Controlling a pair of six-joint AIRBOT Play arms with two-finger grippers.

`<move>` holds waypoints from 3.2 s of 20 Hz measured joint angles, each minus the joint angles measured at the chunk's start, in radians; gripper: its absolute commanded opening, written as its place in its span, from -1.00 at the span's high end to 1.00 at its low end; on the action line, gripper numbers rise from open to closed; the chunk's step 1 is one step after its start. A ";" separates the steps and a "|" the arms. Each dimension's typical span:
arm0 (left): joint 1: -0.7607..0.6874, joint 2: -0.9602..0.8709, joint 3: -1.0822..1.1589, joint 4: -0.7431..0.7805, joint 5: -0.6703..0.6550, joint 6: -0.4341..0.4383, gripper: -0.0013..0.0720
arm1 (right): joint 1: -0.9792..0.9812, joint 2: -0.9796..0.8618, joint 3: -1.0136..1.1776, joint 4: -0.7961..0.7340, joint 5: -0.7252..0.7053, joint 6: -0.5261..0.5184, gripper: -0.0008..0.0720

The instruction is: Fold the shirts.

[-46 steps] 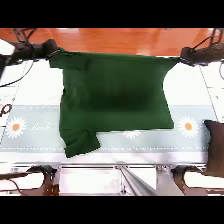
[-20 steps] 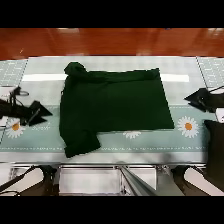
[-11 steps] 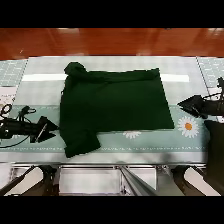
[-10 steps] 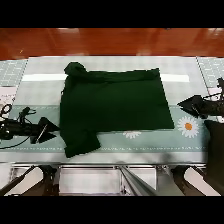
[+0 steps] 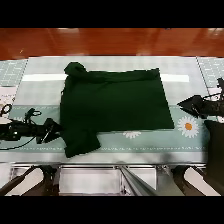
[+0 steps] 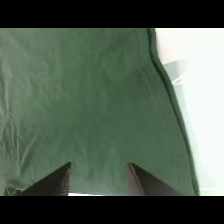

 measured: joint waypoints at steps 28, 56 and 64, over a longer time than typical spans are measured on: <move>-0.116 -0.007 0.061 -0.038 0.108 0.023 0.92 | -0.072 -0.257 -0.140 -0.093 0.020 0.039 -0.15; -0.116 0.180 1.342 -0.195 0.055 0.059 0.92 | 0.138 0.061 1.244 0.015 0.057 0.179 0.92; -0.148 0.407 1.507 0.121 -0.106 -0.024 0.92 | 0.138 0.325 1.286 -0.246 0.150 0.252 0.92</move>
